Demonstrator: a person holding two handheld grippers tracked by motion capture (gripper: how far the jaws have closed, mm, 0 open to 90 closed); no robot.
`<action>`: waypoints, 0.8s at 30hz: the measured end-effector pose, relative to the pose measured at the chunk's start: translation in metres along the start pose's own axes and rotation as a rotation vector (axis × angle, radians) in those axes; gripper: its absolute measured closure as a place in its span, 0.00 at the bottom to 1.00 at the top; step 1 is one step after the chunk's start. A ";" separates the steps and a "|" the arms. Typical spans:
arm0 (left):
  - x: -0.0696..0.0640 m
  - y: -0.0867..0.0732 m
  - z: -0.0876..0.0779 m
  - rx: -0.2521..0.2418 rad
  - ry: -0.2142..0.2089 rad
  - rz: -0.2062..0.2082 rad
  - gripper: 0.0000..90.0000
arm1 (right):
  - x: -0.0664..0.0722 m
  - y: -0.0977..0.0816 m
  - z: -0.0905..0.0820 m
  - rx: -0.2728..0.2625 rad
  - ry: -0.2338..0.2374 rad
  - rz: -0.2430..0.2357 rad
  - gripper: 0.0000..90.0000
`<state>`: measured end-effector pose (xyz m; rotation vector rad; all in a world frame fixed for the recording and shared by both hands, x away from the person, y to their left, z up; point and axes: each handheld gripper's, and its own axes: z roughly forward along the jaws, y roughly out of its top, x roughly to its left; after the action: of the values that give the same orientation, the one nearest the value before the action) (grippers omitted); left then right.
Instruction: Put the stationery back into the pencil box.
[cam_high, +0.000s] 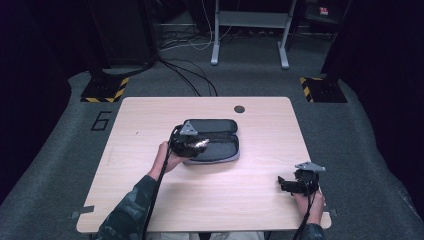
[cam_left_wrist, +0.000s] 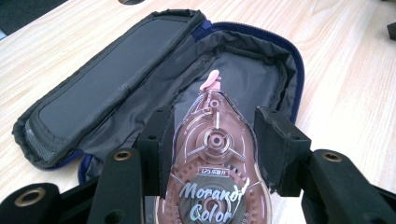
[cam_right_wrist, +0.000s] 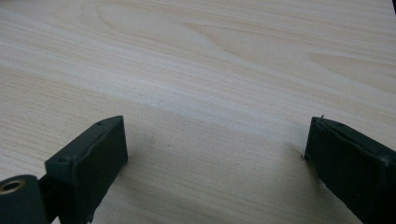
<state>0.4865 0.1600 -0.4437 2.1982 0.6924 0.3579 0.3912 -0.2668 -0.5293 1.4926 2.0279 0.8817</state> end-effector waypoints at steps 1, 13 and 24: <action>0.002 0.002 0.001 0.007 -0.006 0.008 0.56 | 0.000 0.000 0.000 0.000 0.000 0.000 0.06; 0.006 0.012 0.018 0.006 -0.009 -0.007 0.55 | 0.000 0.000 0.000 0.000 -0.001 0.002 0.06; 0.010 0.012 0.043 0.031 -0.007 -0.024 0.55 | 0.000 0.000 0.000 0.000 -0.001 0.002 0.06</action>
<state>0.5187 0.1332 -0.4628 2.2179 0.7238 0.3287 0.3910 -0.2667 -0.5293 1.4945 2.0263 0.8819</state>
